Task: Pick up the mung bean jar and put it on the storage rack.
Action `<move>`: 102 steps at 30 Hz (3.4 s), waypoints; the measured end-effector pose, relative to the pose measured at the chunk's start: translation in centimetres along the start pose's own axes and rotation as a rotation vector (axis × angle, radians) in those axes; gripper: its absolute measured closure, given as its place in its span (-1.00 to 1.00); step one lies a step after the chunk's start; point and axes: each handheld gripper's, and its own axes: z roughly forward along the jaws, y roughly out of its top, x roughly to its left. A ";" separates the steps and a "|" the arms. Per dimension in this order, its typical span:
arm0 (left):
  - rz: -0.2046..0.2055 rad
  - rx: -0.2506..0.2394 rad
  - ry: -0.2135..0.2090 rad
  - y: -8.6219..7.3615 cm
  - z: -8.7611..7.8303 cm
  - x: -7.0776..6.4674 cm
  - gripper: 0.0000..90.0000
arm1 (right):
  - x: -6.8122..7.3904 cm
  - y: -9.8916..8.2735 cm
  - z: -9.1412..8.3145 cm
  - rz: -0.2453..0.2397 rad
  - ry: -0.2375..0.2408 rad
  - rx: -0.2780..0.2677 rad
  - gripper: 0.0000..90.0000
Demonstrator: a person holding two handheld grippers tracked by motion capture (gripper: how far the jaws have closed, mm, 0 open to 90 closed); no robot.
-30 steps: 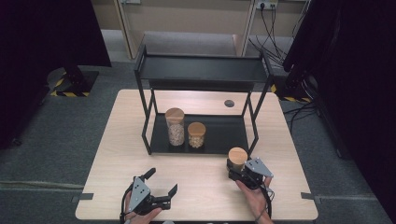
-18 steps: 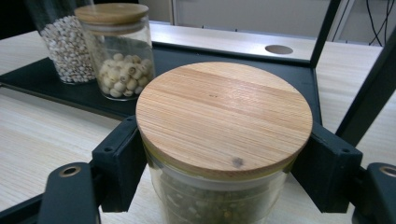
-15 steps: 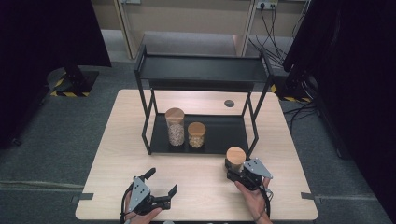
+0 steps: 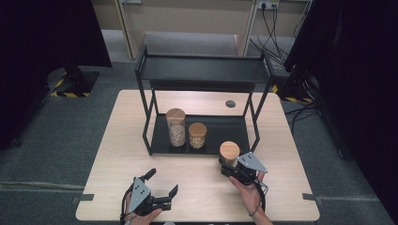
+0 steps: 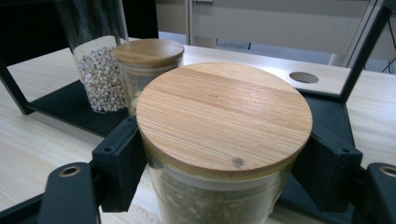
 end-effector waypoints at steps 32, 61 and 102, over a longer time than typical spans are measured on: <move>-0.003 -0.005 -0.003 0.0 0.0 0.1 -0.97 | 0.8 3.3 8.4 -0.043 -0.074 0.065 -0.44; 0.001 -0.007 -0.005 0.0 -0.1 0.1 -0.97 | 0.1 3.3 8.6 0.038 -0.085 0.073 -0.70; -0.001 -0.002 -0.003 0.0 0.0 0.1 -0.97 | 0.8 0.1 -0.1 0.037 0.065 -0.087 -0.92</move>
